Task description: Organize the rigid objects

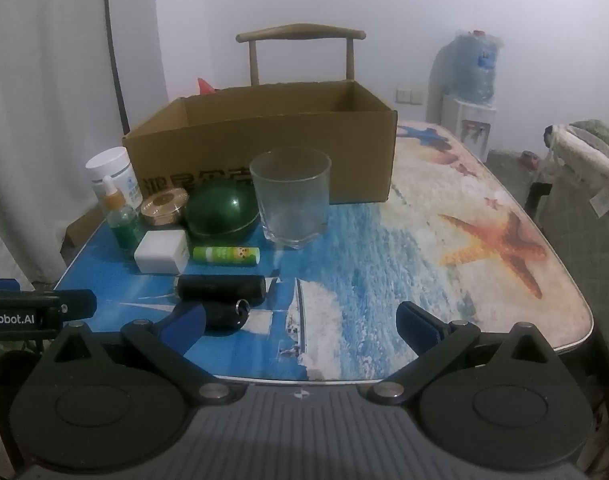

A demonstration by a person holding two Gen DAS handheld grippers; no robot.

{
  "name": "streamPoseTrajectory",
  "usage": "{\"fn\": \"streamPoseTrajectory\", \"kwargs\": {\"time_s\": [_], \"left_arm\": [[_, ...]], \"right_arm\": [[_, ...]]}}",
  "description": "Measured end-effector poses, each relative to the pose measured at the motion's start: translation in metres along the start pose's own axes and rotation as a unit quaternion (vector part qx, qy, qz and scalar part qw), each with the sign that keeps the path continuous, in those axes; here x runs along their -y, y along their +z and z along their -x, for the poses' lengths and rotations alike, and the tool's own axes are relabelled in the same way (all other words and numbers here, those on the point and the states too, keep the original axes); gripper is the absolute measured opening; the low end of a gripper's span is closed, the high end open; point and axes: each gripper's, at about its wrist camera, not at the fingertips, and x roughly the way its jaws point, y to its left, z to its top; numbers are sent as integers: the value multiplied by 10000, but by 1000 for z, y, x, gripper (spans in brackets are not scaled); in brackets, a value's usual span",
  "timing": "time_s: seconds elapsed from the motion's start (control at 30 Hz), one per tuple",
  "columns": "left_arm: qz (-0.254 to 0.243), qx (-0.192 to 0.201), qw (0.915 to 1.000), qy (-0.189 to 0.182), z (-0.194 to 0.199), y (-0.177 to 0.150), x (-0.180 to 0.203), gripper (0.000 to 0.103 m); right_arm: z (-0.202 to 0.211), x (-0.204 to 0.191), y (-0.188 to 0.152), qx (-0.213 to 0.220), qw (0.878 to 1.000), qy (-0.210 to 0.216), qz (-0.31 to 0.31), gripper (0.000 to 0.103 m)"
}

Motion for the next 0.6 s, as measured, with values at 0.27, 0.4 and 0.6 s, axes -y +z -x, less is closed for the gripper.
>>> {"fn": "streamPoseTrajectory", "kwargs": {"time_s": [0.27, 0.4, 0.6], "left_arm": [[-20, 25, 10000, 9, 2, -1, -2, 103], [-37, 54, 10000, -9, 5, -2, -6, 103], [-38, -21, 10000, 64, 1, -2, -3, 103]], "right_arm": [[1, -2, 1, -26, 10000, -14, 32, 103], [3, -4, 2, -38, 10000, -34, 55, 103], [2, -4, 1, -48, 10000, -16, 78, 103]]}}
